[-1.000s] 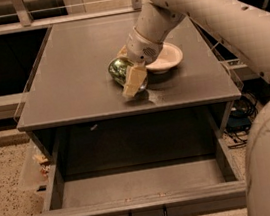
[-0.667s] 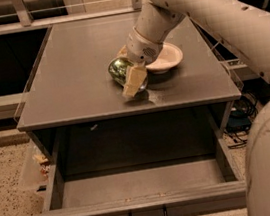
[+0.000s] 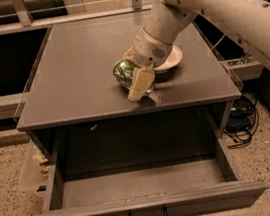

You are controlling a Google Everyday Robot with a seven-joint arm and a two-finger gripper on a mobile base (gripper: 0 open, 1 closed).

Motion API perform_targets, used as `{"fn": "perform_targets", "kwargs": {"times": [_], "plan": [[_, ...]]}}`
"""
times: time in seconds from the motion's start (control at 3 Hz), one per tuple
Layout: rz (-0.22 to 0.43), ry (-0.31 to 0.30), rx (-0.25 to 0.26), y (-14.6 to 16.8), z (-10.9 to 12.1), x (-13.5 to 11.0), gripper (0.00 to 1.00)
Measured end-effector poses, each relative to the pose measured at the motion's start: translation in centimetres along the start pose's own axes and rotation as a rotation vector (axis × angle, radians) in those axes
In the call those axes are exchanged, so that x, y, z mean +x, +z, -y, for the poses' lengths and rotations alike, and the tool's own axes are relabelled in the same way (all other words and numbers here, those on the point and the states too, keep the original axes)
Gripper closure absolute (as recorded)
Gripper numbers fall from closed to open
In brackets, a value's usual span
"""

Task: Place green can into top drawer

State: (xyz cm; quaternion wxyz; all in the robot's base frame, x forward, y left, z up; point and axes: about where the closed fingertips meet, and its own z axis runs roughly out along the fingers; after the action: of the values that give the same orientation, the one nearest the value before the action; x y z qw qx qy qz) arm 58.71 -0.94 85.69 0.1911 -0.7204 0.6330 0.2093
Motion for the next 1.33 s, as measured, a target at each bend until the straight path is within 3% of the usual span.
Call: {"fn": "perform_targets", "kwargs": {"times": [0.33, 0.67, 1.0, 1.33], "plan": [[0.019, 0.071, -0.014, -2.6, -5.9, -0.7, 1.00], [0.084, 0.154, -0.003, -4.0, -12.4, -1.4, 1.00], [0.190, 0.245, 0.012, -3.4, -17.3, -0.9, 1.00], [0.287, 0.299, 0.079, -1.3, -20.3, 0.6, 1.00]]}}
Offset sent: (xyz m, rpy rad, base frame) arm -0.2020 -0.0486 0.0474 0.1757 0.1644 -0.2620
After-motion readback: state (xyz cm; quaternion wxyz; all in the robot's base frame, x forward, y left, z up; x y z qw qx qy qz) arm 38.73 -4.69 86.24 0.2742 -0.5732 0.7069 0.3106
